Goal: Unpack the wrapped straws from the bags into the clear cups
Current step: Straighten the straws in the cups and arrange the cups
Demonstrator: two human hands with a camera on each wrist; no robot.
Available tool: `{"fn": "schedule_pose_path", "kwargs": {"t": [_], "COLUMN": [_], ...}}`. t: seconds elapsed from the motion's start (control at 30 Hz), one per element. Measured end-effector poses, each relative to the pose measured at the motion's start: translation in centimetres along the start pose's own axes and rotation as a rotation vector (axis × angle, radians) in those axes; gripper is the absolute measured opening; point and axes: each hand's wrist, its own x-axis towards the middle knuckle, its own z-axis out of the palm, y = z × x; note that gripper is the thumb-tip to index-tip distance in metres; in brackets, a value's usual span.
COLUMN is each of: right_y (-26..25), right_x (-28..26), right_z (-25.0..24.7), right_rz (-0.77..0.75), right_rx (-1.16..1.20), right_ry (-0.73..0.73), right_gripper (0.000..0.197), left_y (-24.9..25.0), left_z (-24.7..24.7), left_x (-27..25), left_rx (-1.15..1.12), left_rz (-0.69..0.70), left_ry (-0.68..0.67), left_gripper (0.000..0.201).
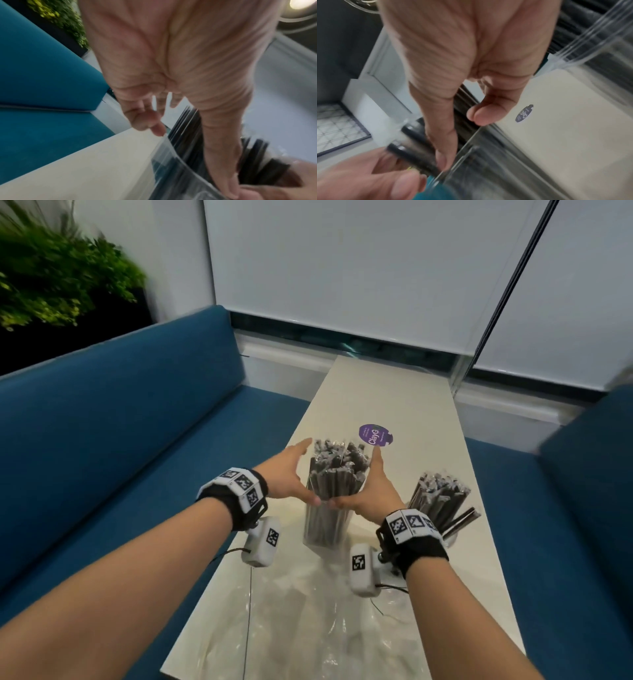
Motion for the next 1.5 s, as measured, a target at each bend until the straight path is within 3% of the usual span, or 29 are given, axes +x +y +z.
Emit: {"fn": "schedule_pose_path", "kwargs": {"t": [0.03,0.13,0.37,0.53,0.63,0.7,0.77,0.87,0.93,1.0,1.07,1.23,1.37,1.5], "right_y": [0.1,-0.5,-0.6,-1.1,-1.2,-1.1,-0.8,-0.5,-0.6,-0.9,-1.3,-1.7,-1.4,-0.9], "right_x": [0.6,1.3,1.4,1.1,1.3,1.4,1.3,0.8,0.7,0.9,1.1,0.3,-1.2,-1.5], "right_z": [-0.1,-1.1,-2.3,-1.7,-1.7,-1.5,-1.5,-1.9,-1.9,-1.6,-1.5,-1.0,-1.8,-1.5], "right_rz": [-0.009,-0.096,-0.113,-0.027,-0.002,0.038,0.037,-0.026,-0.029,-0.033,-0.014,0.029,-0.056,-0.080], "right_rx": [-0.021,-0.089,0.038,0.014,0.028,-0.004,-0.050,0.043,0.187,0.202,0.205,0.278,0.370,0.299], "right_ry": [-0.017,-0.047,0.141,0.080,0.112,0.049,-0.022,0.011,0.042,0.095,0.146,0.086,0.082,0.154], "right_gripper": [0.154,0.118,0.061,0.036,0.037,0.040,0.057,0.082,0.082,0.072,0.060,0.052,0.088,0.081], "left_y": [0.2,0.5,-0.3,-0.3,-0.5,-1.1,-1.4,-1.2,-0.5,0.1,0.4,0.0,-1.1,-1.2], "left_z": [0.1,-0.3,-1.6,-0.4,-0.2,-0.2,-0.2,-0.3,-0.4,-0.5,-0.5,-0.6,-0.9,-0.4], "left_x": [0.8,2.6,3.7,3.5,3.4,3.6,3.6,3.2,2.7,2.5,2.6,2.5,2.1,1.3], "left_rx": [-0.026,-0.070,-0.260,-0.235,-0.295,-0.284,-0.288,-0.391,-0.399,-0.401,-0.419,-0.345,-0.466,-0.661], "left_rz": [0.052,0.163,0.143,0.106,0.111,0.101,0.095,0.119,0.114,0.112,0.116,0.125,0.120,0.142], "left_ry": [-0.027,-0.074,-0.024,-0.013,0.020,-0.022,-0.070,-0.087,-0.046,0.014,0.029,-0.012,-0.052,-0.070], "left_gripper": [0.125,0.101,0.044,0.044,0.049,0.056,0.065,0.082,0.067,0.045,0.037,0.052,0.088,0.078]}}
